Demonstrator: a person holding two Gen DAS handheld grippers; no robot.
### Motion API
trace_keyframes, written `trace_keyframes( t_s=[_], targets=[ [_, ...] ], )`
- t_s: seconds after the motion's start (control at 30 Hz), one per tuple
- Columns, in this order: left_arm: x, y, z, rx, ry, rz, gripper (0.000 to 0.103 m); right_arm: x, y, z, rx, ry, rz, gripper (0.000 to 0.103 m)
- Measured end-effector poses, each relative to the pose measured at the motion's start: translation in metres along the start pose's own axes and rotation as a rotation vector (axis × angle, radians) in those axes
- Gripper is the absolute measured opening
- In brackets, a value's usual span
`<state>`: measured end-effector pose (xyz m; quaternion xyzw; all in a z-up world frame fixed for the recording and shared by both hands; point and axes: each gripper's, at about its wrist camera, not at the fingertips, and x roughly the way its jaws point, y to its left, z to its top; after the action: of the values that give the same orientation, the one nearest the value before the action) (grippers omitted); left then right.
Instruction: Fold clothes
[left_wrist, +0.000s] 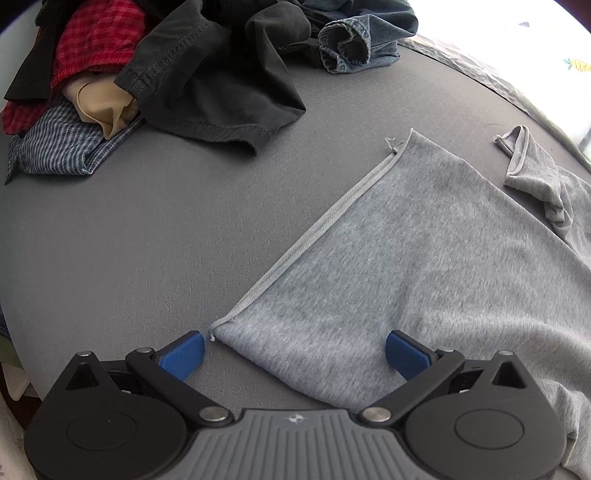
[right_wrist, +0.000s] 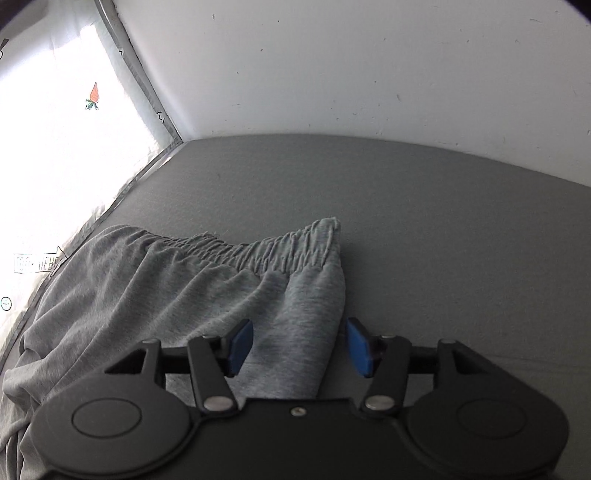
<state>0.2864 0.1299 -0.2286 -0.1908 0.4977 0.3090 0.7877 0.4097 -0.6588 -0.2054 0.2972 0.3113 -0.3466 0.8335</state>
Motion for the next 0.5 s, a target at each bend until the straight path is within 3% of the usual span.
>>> trace_keyframes(
  t_s=[0.17, 0.23, 0.27, 0.3, 0.37, 0.5],
  targets=[
    [-0.001, -0.001, 0.000, -0.027, 0.009, 0.014, 0.103, 0.000, 0.001, 0.001, -0.019, 0.011, -0.014, 0.051],
    [-0.001, -0.002, -0.001, -0.033, -0.001, 0.024, 0.103, 0.001, 0.003, 0.002, -0.039, 0.027, -0.016, 0.040],
    [-0.001, -0.003, -0.001, -0.036, -0.006, 0.028, 0.103, 0.001, 0.003, 0.003, -0.043, 0.035, -0.010, 0.025],
    [-0.003, -0.002, -0.002, -0.034, -0.004, 0.031, 0.102, 0.001, 0.003, 0.003, -0.048, 0.043, -0.003, 0.016],
    [-0.006, -0.001, -0.003, -0.032, -0.001, 0.035, 0.103, 0.003, 0.004, 0.005, -0.052, 0.059, 0.012, 0.005],
    [-0.016, 0.011, -0.014, -0.055, -0.035, 0.006, 0.103, 0.003, 0.004, 0.005, -0.037, 0.065, 0.008, 0.005]
  ],
)
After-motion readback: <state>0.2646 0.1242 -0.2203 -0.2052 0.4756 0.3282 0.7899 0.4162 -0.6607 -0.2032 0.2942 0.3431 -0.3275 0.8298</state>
